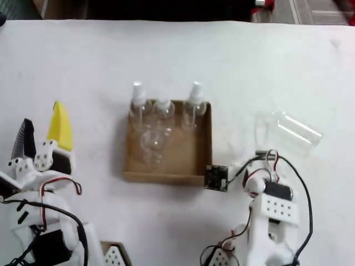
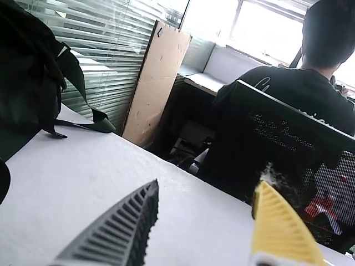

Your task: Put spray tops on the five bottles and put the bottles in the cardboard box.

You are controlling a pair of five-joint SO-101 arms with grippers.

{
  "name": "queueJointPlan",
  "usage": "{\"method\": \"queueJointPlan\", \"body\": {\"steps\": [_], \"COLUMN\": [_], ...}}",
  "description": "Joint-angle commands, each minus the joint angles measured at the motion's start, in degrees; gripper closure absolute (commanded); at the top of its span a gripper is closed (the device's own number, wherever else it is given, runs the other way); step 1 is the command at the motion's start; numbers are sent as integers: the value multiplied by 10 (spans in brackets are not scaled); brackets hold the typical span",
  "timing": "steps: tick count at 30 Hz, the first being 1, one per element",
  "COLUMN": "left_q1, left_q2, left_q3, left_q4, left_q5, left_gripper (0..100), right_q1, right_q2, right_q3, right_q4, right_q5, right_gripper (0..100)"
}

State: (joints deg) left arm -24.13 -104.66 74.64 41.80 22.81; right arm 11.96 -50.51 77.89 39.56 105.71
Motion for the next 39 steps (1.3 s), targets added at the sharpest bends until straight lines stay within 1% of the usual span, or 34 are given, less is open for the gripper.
{"method": "queueJointPlan", "body": {"steps": [1, 7, 13, 17, 19, 26, 29, 32, 35, 37, 39], "left_q1": [-4, -4, -4, -4, -3, -3, -3, -3, -3, 1, 12], "left_q2": [0, 0, 0, 0, 0, 0, 0, 0, 0, 0, 0], "left_q3": [-3, -3, -3, -3, -3, -3, -3, -3, -3, -3, -2], "left_q4": [-16, -16, -16, -17, -18, -18, -18, -18, -18, -18, -17], "left_q5": [4, 4, 4, 4, 4, 4, 4, 4, 4, 4, 4], "left_gripper": [744, 744, 744, 744, 744, 744, 744, 744, 744, 744, 744], "right_q1": [-5, -7, -8, -7, -7, -3, -2, -8, -17, -32, -65], "right_q2": [67, 163, 192, 192, 192, 189, 158, 89, -10, -67, -110], "right_q3": [-36, -86, -106, -109, -109, -116, -118, -121, -118, -107, -78], "right_q4": [-26, -29, -27, -30, -30, -26, 6, 93, 165, 200, 211], "right_q5": [5, 3, 2, 2, 1, 2, 1, 1, 3, 2, 1], "right_gripper": [829, 832, 904, 989, 974, 981, 980, 977, 974, 940, 880]}}
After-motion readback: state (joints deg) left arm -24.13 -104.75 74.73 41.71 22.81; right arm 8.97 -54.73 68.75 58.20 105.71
